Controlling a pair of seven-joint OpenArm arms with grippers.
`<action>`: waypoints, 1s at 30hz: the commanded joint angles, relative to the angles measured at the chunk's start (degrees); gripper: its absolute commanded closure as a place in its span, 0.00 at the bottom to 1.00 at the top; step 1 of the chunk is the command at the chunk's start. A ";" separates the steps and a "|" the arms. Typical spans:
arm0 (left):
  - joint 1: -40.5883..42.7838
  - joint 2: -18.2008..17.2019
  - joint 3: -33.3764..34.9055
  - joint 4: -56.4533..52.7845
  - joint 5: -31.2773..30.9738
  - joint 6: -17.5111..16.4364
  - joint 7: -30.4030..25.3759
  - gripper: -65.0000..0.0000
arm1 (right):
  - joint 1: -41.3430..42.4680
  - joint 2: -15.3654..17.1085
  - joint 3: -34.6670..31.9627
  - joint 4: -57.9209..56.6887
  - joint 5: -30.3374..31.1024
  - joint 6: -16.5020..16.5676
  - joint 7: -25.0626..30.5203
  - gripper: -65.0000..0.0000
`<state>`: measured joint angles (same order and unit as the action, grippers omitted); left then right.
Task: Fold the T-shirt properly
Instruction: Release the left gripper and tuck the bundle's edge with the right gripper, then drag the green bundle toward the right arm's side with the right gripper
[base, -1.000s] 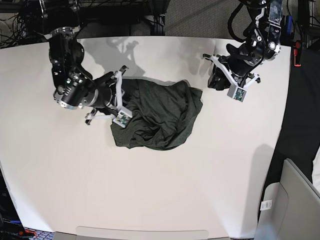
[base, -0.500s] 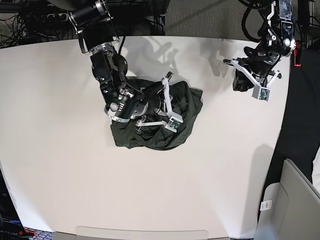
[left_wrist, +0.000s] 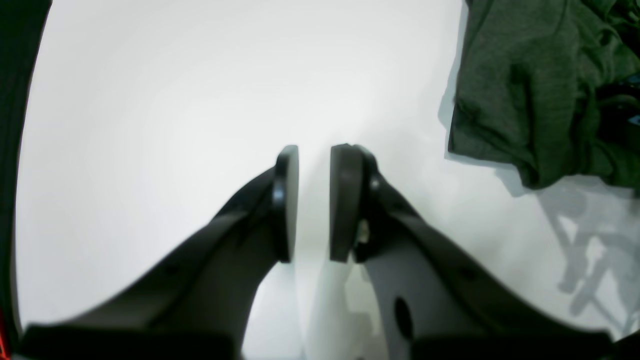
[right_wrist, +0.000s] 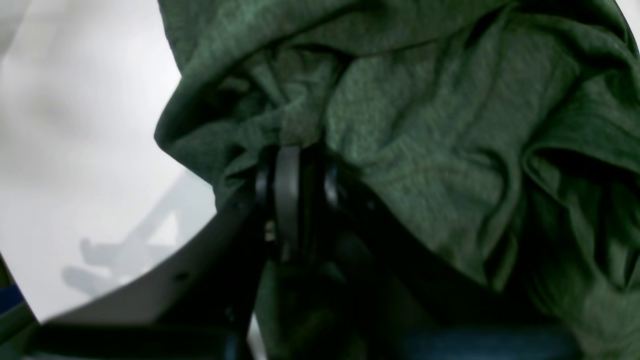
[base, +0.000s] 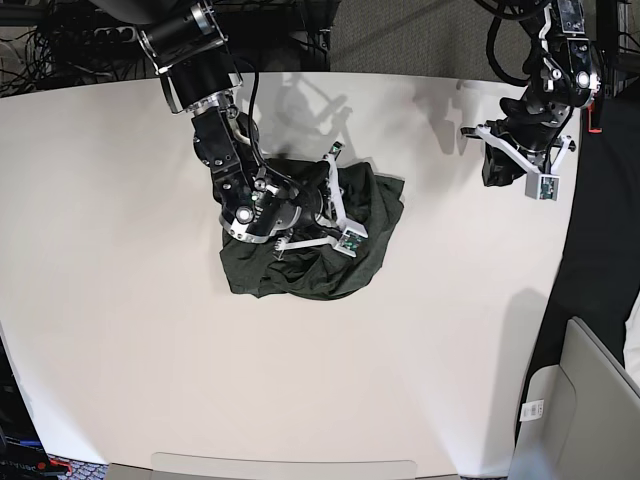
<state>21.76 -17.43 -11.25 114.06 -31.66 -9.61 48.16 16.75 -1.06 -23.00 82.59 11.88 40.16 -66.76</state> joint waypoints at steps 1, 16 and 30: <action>-0.09 -0.55 -0.32 1.15 -0.38 -0.20 -1.00 0.86 | 0.79 1.28 1.42 0.45 -2.52 -0.16 -2.03 0.92; 1.14 -0.90 -1.02 1.15 -0.38 -0.20 -1.26 0.86 | 0.87 11.21 11.62 0.80 -2.43 -0.16 -2.21 0.92; 5.54 -0.20 -7.61 4.23 -0.47 -0.28 -1.44 0.86 | -3.96 11.13 14.52 16.18 7.07 -0.16 -5.46 0.92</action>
<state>26.74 -17.04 -18.20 117.32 -32.14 -10.09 47.72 11.66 10.22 -8.64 97.78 18.31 39.88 -73.23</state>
